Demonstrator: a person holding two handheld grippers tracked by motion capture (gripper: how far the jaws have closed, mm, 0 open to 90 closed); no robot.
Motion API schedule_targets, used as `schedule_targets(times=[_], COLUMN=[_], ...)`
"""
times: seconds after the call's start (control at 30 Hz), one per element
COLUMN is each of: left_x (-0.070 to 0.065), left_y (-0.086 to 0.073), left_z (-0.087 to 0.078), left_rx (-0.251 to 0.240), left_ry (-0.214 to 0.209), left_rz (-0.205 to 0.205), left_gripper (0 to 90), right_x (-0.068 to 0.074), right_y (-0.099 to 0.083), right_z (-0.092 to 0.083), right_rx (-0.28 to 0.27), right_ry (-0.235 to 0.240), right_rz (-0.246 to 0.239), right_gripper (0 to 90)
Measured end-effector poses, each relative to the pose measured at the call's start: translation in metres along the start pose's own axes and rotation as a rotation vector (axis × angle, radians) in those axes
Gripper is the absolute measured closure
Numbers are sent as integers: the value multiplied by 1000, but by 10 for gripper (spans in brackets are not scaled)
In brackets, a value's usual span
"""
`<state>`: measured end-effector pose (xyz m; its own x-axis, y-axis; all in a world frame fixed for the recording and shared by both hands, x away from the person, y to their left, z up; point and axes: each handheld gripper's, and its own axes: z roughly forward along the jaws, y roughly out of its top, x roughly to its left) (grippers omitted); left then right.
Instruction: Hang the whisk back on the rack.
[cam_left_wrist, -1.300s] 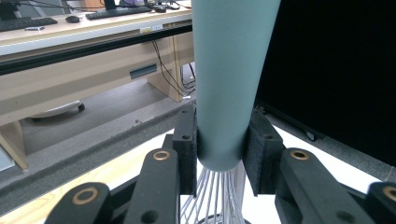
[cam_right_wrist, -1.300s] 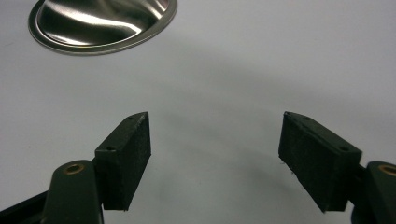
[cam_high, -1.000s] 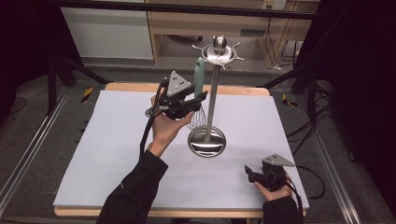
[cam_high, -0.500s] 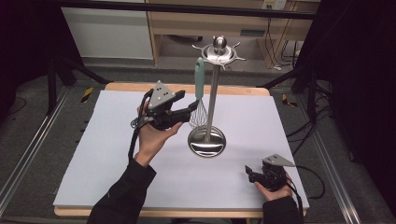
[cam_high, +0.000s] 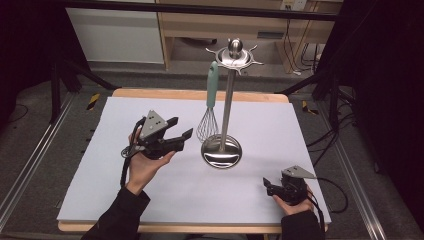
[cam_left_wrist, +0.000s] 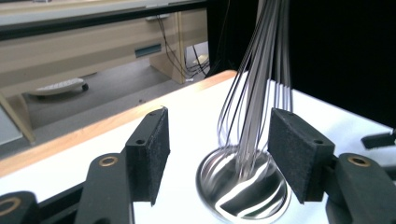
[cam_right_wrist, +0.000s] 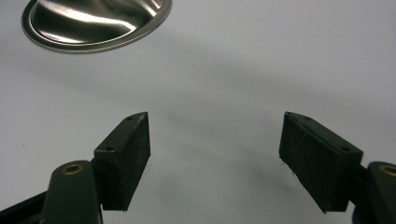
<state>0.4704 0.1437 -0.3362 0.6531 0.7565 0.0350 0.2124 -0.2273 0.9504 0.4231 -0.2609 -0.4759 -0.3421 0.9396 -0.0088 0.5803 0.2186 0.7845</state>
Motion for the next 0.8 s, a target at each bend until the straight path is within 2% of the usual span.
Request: schedule_targets(times=[0.03,0.07,0.27,0.3,0.43,0.5,0.53,0.57,0.6,0.67,0.7,0.8], left_x=[0,2,12,12,19,24,24,28,28,32,35,38], left_y=[0,-9,-39,-39,-59,-74,-74,-84,-84,-95,-103,-111], left_z=[0,-3,-10,-10,-14,-16,-16,-17,-17,-18,-18,-19], left_rx=[0,12,61,61,111,131,131,166,166,189,202,225], left_ry=[0,7,33,33,53,69,69,77,77,96,102,114], left_rz=[0,-4,-22,-22,-25,-49,-49,-47,-47,-51,-67,-73], left_gripper=[381,377,365,360,344,339,338,334,332,330,326,319], right_x=[0,-1,-2,-2,-3,-3,-3,-4,-4,-5,-5,-5], right_y=[0,0,-1,-1,-2,-2,-2,-2,-2,-3,-3,-3], right_z=[0,0,-1,-1,-1,-2,-2,-2,-2,-2,-2,-2], right_rx=[0,-1,2,2,11,15,15,18,18,20,23,27], right_ry=[0,-2,-6,-6,-3,-5,-5,-8,-8,-6,-6,-3], right_rz=[0,2,1,1,11,18,18,15,15,12,10,19], right_gripper=[252,252,248,248,240,238,238,235,235,231,227,224])
